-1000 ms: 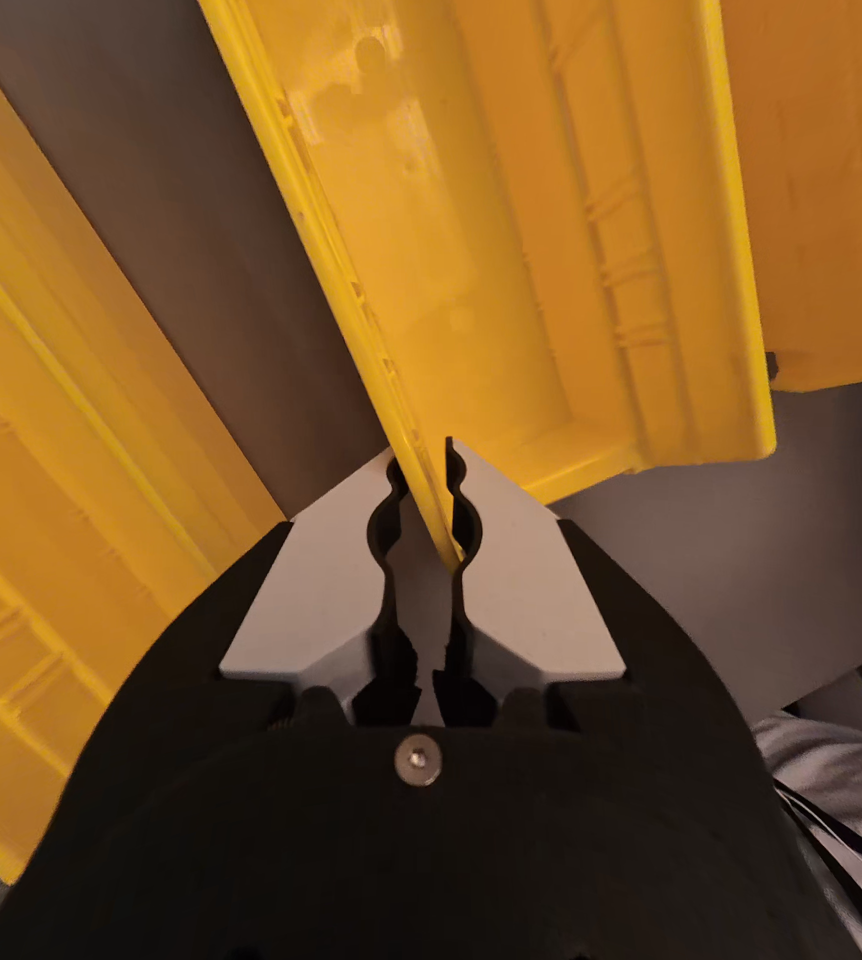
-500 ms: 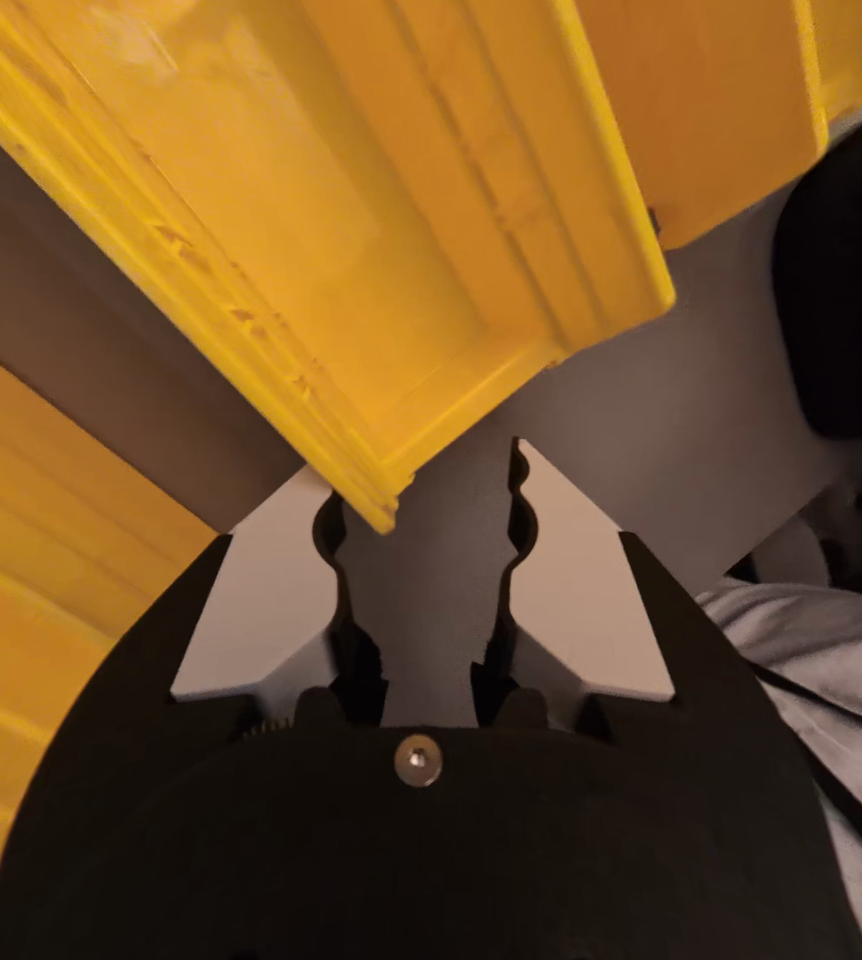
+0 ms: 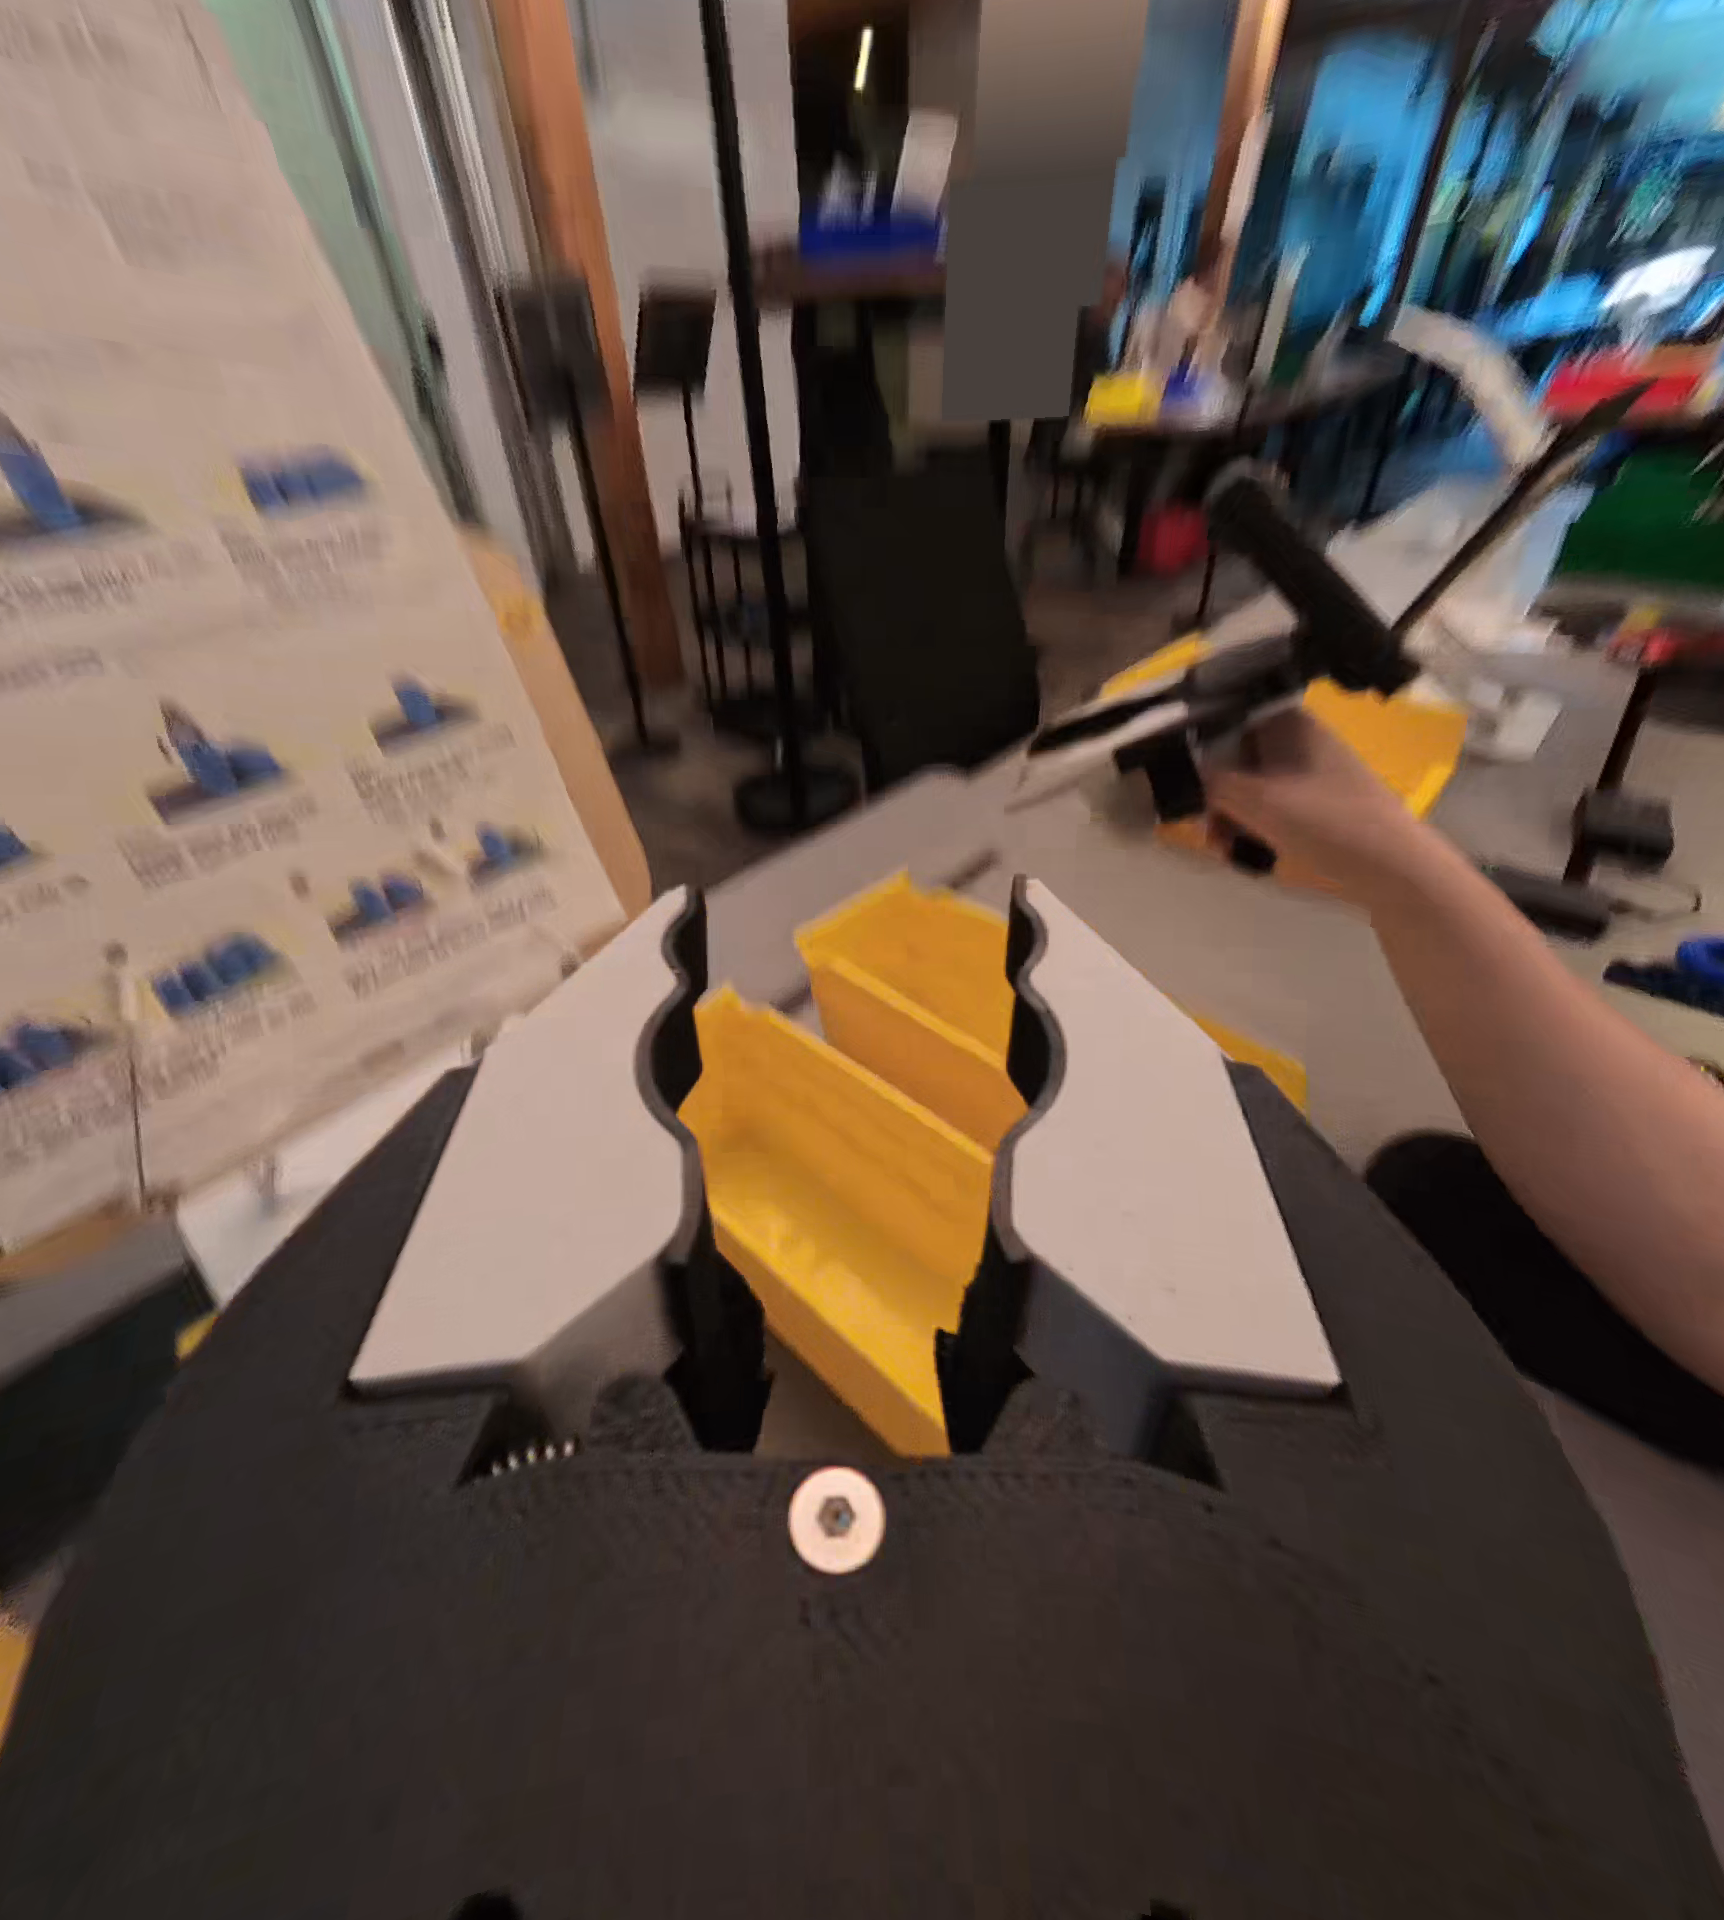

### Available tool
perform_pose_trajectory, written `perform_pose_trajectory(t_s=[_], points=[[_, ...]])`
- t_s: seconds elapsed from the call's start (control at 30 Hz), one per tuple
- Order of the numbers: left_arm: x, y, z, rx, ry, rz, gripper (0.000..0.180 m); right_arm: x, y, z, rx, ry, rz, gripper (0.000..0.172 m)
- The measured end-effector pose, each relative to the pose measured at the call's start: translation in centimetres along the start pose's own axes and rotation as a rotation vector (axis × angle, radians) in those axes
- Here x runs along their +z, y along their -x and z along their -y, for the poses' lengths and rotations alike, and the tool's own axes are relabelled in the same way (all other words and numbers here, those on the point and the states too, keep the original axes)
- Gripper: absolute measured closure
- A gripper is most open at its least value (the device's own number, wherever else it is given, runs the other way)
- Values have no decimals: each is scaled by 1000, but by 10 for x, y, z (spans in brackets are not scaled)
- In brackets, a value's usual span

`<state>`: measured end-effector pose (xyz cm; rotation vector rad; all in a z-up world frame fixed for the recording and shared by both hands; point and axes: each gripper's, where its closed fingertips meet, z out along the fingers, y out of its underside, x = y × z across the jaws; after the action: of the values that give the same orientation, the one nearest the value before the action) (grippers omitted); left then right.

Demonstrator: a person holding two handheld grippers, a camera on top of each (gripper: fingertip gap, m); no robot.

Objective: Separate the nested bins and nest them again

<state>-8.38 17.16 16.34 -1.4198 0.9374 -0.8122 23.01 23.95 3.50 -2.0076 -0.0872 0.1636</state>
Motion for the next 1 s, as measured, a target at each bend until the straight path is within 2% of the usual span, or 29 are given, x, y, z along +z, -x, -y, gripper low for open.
perform_pose_trajectory(t_s=[0.07, 0.13, 0.2, 0.23, 0.4, 0.47, 0.53, 0.63, 0.77, 0.8, 1.0], points=[[-9, 2, 9, 34, -133, -52, 127, -17, 9, 30, -42, -168, -14, 81], [-12, 7, 12, -8, -173, -86, 117, -37, 24, 57, -88, -338, -7, 75], [-16, 6, 18, -68, -213, -157, 107, -56, 48, 73, -156, -468, 34, 52], [-20, 5, 21, -86, -238, -196, 105, -64, 63, 78, -202, -512, 59, 47], [-32, 2, 30, -122, -295, -298, 94, -86, 124, 75, -270, -517, 103, 34], [-40, -5, 38, -87, -337, -325, 96, -95, 140, 73, -245, -552, 78, 23], [-49, -10, 46, -22, -384, -305, 100, -100, 156, 60, -205, -569, 87, 24], [-57, -22, 51, 59, -416, -289, 101, -108, 179, 32, -129, -559, 139, 50], [-59, -37, 51, 74, -412, -335, 117, -131, 186, -1, -55, -537, 127, 90], [-58, -40, 51, 68, -412, -350, 120, -138, 187, -7, -19, -538, 130, 94], [-50, -47, 45, 15, -379, -387, 136, -185, 194, -17, 133, -646, 130, 135]])
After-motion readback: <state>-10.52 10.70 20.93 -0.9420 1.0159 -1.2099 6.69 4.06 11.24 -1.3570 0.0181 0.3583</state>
